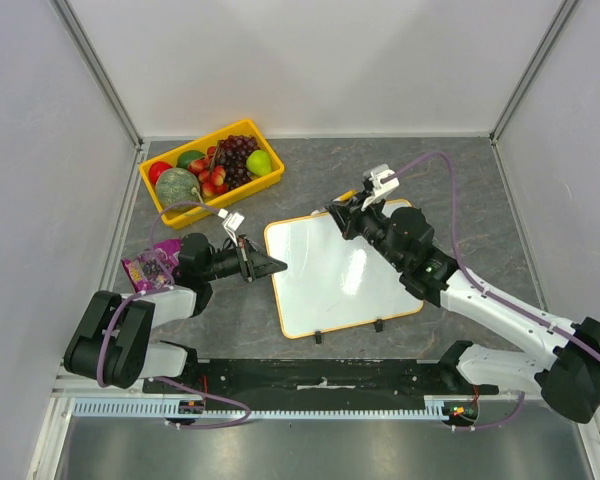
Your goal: Write a sentence on the whiteboard
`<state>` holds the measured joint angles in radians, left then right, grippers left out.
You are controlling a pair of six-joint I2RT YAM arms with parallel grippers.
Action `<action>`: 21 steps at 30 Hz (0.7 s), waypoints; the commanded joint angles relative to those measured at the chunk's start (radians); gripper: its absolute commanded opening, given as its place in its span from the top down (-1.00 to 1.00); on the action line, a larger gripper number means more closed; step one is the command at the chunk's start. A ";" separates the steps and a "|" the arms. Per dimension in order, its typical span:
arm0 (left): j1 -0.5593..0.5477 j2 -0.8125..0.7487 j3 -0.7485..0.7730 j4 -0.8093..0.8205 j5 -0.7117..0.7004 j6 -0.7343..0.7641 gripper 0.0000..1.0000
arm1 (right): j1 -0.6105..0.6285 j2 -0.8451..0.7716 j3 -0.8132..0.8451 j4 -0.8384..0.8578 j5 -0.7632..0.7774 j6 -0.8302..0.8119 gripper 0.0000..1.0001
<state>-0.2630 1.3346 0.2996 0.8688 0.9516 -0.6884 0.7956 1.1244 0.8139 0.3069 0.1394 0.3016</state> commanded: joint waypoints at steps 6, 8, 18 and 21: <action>-0.010 0.038 -0.007 -0.085 0.007 0.187 0.96 | -0.039 -0.038 -0.019 0.043 -0.094 0.019 1.00; -0.010 0.041 -0.005 -0.085 0.009 0.187 0.96 | -0.007 -0.051 -0.024 0.029 -0.039 -0.015 1.00; -0.010 0.049 -0.001 -0.085 0.015 0.187 0.96 | 0.077 -0.034 -0.030 0.000 0.124 -0.076 1.00; -0.010 0.054 0.001 -0.085 0.016 0.185 0.96 | 0.080 -0.020 -0.027 -0.005 0.137 -0.076 1.00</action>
<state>-0.2630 1.3552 0.3134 0.8692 0.9604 -0.6880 0.8688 1.0950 0.7914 0.2935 0.2176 0.2485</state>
